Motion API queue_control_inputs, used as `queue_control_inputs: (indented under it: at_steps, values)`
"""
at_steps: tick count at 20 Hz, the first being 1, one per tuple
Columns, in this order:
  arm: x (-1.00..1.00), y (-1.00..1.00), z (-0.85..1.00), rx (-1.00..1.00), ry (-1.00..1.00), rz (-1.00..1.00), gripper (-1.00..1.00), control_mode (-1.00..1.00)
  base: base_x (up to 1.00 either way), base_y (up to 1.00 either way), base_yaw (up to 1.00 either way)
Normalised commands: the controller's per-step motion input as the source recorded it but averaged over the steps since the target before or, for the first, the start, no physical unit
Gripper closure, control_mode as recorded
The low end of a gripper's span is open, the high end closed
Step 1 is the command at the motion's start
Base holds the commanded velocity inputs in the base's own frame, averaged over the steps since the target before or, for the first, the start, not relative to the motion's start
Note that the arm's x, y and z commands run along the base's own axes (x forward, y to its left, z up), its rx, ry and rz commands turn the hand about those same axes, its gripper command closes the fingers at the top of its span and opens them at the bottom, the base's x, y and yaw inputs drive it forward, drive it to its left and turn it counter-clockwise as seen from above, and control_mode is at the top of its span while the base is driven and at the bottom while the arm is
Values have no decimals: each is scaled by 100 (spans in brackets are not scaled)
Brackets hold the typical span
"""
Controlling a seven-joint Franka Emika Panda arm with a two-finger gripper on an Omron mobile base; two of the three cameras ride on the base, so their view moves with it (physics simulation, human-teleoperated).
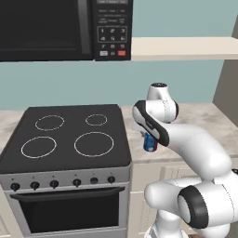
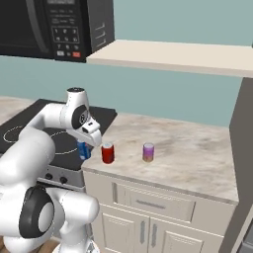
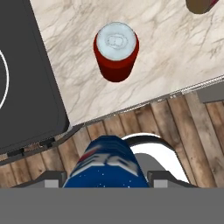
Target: Four empty soda cans are scattered around the kitchen. Gather all the cans and cluster them next to the stove for recycling.
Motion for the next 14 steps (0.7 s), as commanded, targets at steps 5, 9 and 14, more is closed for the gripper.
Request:
queue_control_inputs:
  at_steps: [5,9,14]
  values:
    - [0,0,0,0,0,0,100,100,35,0,-6]
    - [0,0,0,0,0,0,100,100,18,0,-5]
    - [0,0,0,0,0,0,100,100,9,0,-1]
